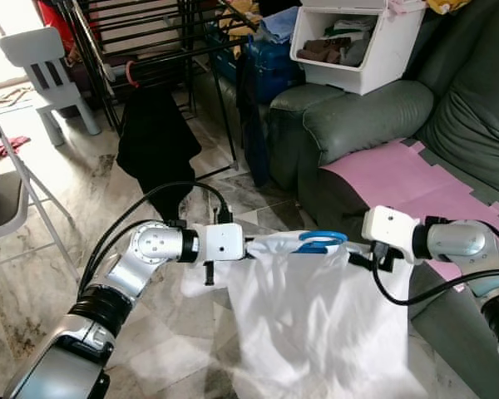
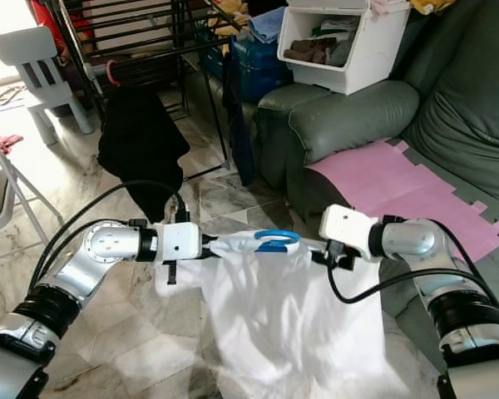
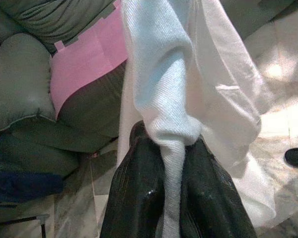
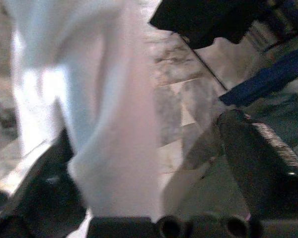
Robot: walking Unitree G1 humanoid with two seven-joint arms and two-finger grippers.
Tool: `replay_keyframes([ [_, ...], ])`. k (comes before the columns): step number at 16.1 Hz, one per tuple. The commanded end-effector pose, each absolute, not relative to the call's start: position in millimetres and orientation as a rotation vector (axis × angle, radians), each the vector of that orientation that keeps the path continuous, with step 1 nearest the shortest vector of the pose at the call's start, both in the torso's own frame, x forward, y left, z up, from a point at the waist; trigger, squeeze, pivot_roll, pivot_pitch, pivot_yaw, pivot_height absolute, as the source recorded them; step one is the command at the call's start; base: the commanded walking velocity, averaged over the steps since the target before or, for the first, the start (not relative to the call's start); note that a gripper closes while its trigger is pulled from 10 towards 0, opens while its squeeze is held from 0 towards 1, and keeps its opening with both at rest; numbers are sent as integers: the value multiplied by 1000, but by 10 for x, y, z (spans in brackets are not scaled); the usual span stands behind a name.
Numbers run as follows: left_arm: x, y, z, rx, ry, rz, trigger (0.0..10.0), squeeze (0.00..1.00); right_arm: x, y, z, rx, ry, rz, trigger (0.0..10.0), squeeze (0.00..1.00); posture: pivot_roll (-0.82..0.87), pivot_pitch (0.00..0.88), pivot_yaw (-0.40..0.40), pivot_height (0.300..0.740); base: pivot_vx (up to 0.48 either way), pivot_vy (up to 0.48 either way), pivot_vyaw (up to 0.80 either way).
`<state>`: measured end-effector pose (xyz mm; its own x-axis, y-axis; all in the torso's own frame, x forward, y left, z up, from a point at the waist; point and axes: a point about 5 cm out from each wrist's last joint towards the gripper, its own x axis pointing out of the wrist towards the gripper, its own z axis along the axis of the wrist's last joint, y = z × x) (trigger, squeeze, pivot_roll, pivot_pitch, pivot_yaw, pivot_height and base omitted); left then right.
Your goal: Hang hanger
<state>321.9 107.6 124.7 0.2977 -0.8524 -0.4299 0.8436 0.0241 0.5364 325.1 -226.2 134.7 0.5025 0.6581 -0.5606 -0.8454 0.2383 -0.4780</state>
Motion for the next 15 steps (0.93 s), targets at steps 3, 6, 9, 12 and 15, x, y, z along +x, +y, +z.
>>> replay_keyframes([
  [3,3230,1067,1316,816,-56,-1302,0,0,3216,-2268,1316,-803,320,1126,0,0,-156,0,34,740,0,0,0],
  [6,3238,1059,1298,811,-52,-1292,0,0,3213,-2227,1328,-774,289,1139,0,0,-159,0,35,740,0,0,0],
  [9,3249,1050,1302,808,-56,-1284,0,0,3207,-2200,1320,-755,284,1150,0,0,-159,0,35,740,0,0,0],
  [12,3262,1054,1312,808,-57,-1278,0,0,3195,-2192,1295,-742,294,1160,0,0,-157,0,35,740,0,0,0],
  [15,3270,1052,1313,808,-62,-1271,0,0,3171,-2194,1258,-729,311,1173,0,0,-157,0,36,740,0,0,0],
])
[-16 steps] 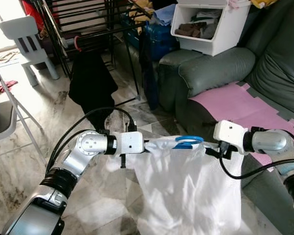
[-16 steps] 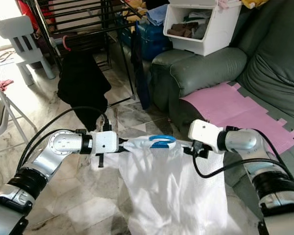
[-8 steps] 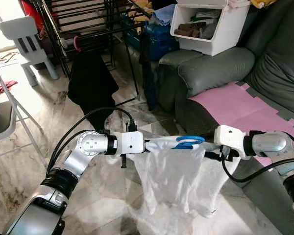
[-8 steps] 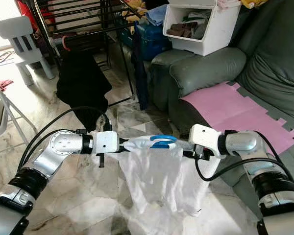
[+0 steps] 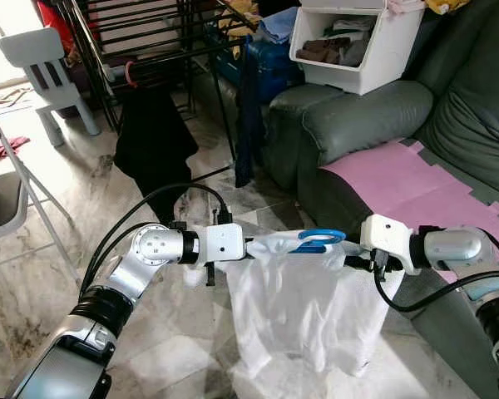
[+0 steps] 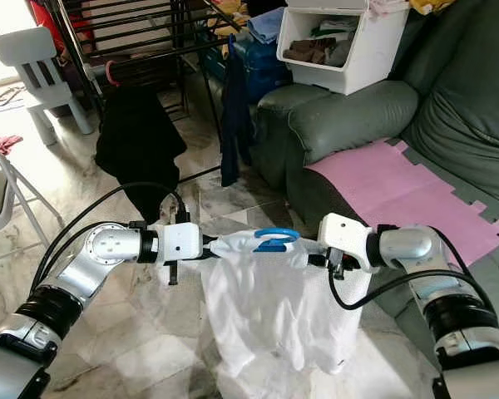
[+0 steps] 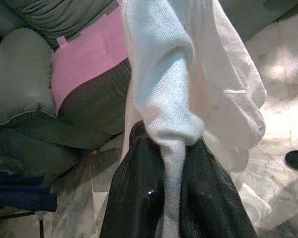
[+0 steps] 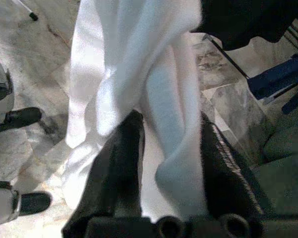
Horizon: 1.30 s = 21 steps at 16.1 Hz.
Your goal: Hang hanger
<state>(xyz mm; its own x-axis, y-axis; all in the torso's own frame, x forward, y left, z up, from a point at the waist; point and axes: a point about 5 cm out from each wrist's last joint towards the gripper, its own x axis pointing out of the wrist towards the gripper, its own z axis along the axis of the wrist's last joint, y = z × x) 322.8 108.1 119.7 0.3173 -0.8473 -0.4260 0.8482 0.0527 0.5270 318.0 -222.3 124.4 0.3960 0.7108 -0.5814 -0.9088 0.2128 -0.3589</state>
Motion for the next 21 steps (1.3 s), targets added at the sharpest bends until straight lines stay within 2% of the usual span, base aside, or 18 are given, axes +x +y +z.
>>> replay_keyframes([
  [1,3279,1052,1315,808,-65,-1263,0,0,3168,-2192,1256,-727,313,1176,0,0,-157,0,36,740,0,0,0],
  [9,3330,1060,1284,855,-83,-1204,0,0,3139,-2171,1217,-714,321,1185,0,0,-159,0,36,740,0,0,0],
  [10,3348,1060,1290,870,-95,-1178,235,0,3135,-2169,1208,-713,321,1183,0,0,-160,0,35,740,0,0,0],
  [11,3358,1058,1293,873,-101,-1171,784,0,3134,-2166,1203,-712,321,1181,0,0,-160,0,35,740,0,0,0],
  [12,3383,1057,1309,870,-115,-1137,4863,0,3129,-2160,1192,-709,318,1174,0,0,-161,0,35,740,0,0,0],
  [13,3409,1055,1327,854,-132,-1098,10000,1000,3122,-2151,1175,-706,315,1170,0,0,-160,0,35,740,0,0,0],
  [15,3389,1060,1283,836,-122,-1109,10000,1000,3112,-2141,1145,-710,312,1153,0,0,-160,0,36,740,0,0,0],
  [18,3220,1056,1185,776,-134,-1182,10000,1000,3158,-2142,1090,-723,286,1028,0,0,-162,0,38,740,0,0,0],
  [21,3118,1177,1048,675,-118,-1099,10000,1000,3176,-2136,974,-670,296,872,0,0,-162,0,36,740,0,0,0],
])
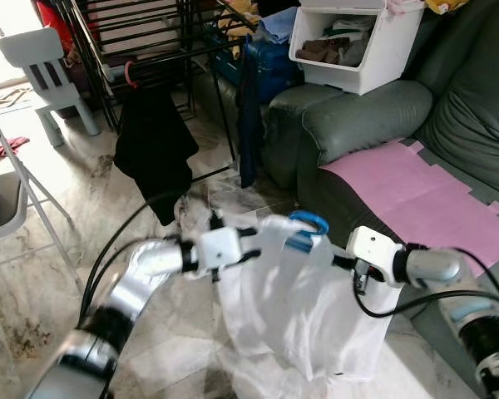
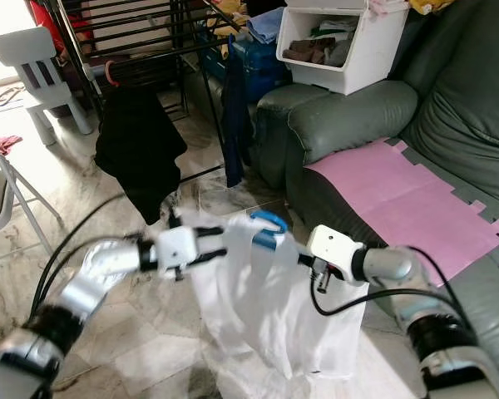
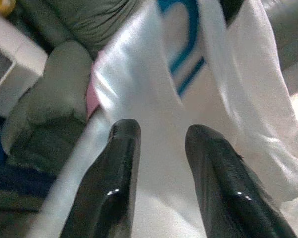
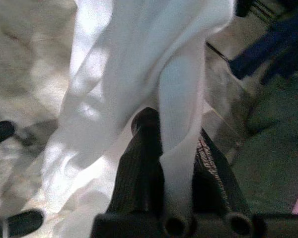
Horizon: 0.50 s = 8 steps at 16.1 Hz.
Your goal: Hang hanger
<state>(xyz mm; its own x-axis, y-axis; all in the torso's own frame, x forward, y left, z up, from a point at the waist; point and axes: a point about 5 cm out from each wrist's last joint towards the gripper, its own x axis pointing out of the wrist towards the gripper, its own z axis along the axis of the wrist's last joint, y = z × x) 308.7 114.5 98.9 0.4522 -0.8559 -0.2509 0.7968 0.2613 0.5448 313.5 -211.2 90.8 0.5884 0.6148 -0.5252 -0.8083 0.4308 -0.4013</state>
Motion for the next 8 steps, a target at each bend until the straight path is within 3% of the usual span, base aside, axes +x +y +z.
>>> replay_keyframes([
  [1,3082,1199,1028,639,-121,-1072,10000,1000,3173,-2127,938,-664,290,823,0,0,-160,0,34,740,0,0,0],
  [3,3047,1213,1021,493,-134,-952,10000,1000,3152,-2085,862,-597,300,755,0,0,-161,0,36,740,0,0,0],
  [4,3074,1278,982,401,-111,-777,10000,1000,3173,-2086,851,-560,288,652,0,0,-167,0,37,740,0,0,0],
  [8,3113,1479,904,287,-80,-436,10000,1000,3189,-2156,810,-401,289,397,0,0,-167,0,34,740,0,0,0],
])
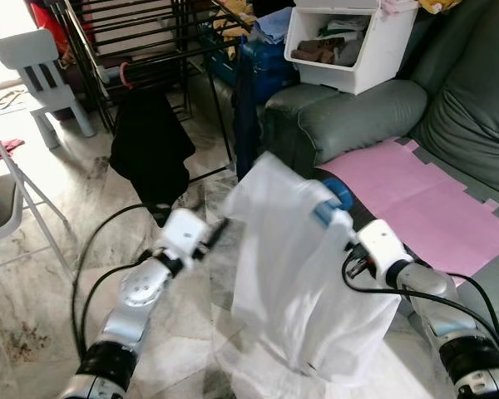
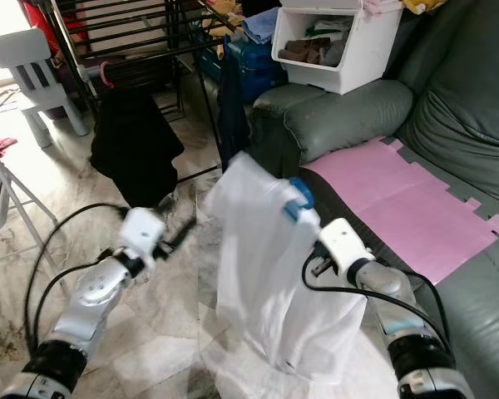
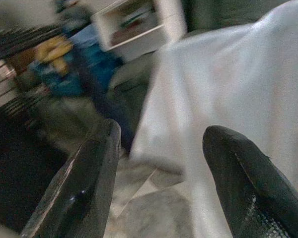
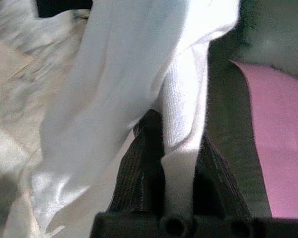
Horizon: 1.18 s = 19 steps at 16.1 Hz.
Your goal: Hang hanger
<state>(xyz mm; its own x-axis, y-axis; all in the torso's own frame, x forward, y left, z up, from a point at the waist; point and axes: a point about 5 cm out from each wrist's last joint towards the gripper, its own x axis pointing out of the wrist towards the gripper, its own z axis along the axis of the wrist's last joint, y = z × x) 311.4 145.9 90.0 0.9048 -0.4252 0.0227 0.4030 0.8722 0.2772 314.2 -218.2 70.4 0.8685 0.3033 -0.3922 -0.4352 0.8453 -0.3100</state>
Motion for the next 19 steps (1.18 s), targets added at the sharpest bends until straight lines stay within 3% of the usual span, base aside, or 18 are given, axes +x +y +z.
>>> replay_keyframes([
  [1,3109,1551,878,223,-66,-335,10000,1000,3169,-2156,792,-355,289,346,0,0,-169,0,37,740,0,0,0],
  [5,3058,1706,805,157,-33,-76,10000,1000,3069,-2108,729,-227,281,205,0,0,-155,0,34,740,0,0,0],
  [6,3068,1785,839,127,-46,-4,10000,0,3038,-2048,740,-186,265,171,1843,0,-153,0,36,740,0,0,0],
  [7,3071,1808,858,131,-54,13,10000,0,3021,-2008,750,-180,254,166,7294,0,-149,0,40,740,0,0,0],
  [8,3074,1799,871,142,-57,3,10000,0,3001,-1944,763,-147,244,170,10000,0,-147,0,41,740,0,0,0],
  [11,3101,1758,902,137,-69,-16,10000,0,2974,-1819,797,-123,219,191,10000,0,-149,0,47,740,90,0,0],
  [15,3133,1713,927,139,-73,-27,10000,0,2981,-1808,819,-103,218,184,10000,0,-153,0,51,740,328,0,456],
  [19,3143,1686,926,135,-69,-37,10000,0,2987,-1806,835,-104,217,190,10000,0,-160,0,55,740,368,0,0],
])
